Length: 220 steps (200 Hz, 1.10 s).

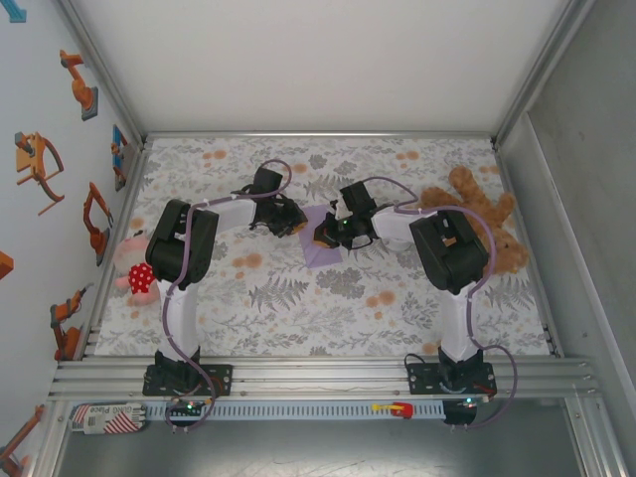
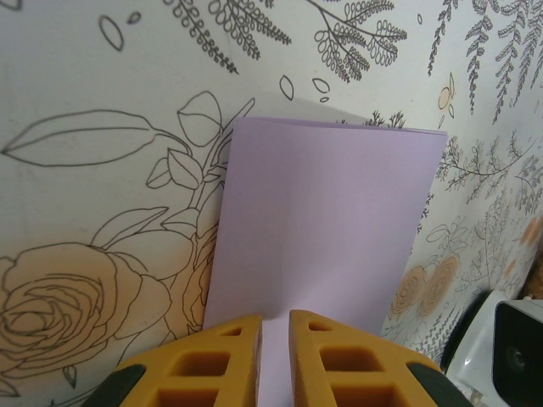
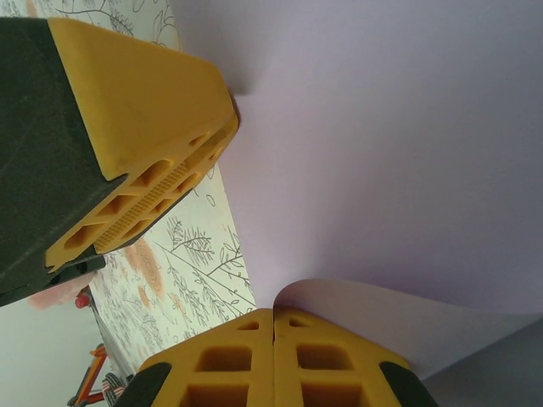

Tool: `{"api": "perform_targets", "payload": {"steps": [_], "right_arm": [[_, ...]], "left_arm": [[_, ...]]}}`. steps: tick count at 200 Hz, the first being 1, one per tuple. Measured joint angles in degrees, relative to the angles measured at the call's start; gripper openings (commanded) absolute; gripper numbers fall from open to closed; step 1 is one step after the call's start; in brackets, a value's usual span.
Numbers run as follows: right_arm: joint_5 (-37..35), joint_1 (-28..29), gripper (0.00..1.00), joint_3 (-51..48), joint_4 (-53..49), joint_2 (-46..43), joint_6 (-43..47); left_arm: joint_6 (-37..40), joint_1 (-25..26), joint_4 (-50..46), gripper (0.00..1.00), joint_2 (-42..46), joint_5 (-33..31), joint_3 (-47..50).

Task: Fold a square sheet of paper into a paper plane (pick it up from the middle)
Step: Fold the triangle a second time at the center of the table.

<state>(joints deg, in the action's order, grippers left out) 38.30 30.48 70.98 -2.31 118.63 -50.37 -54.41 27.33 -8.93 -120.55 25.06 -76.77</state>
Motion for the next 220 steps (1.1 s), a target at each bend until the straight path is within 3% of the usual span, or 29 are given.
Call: {"api": "perform_targets", "payload": {"steps": [220], "right_arm": [[0.0,0.3,0.00,1.2,-0.5,2.1,0.9]], "left_arm": [[0.0,0.0,0.1,0.18,-0.1,0.1,0.0]]}}
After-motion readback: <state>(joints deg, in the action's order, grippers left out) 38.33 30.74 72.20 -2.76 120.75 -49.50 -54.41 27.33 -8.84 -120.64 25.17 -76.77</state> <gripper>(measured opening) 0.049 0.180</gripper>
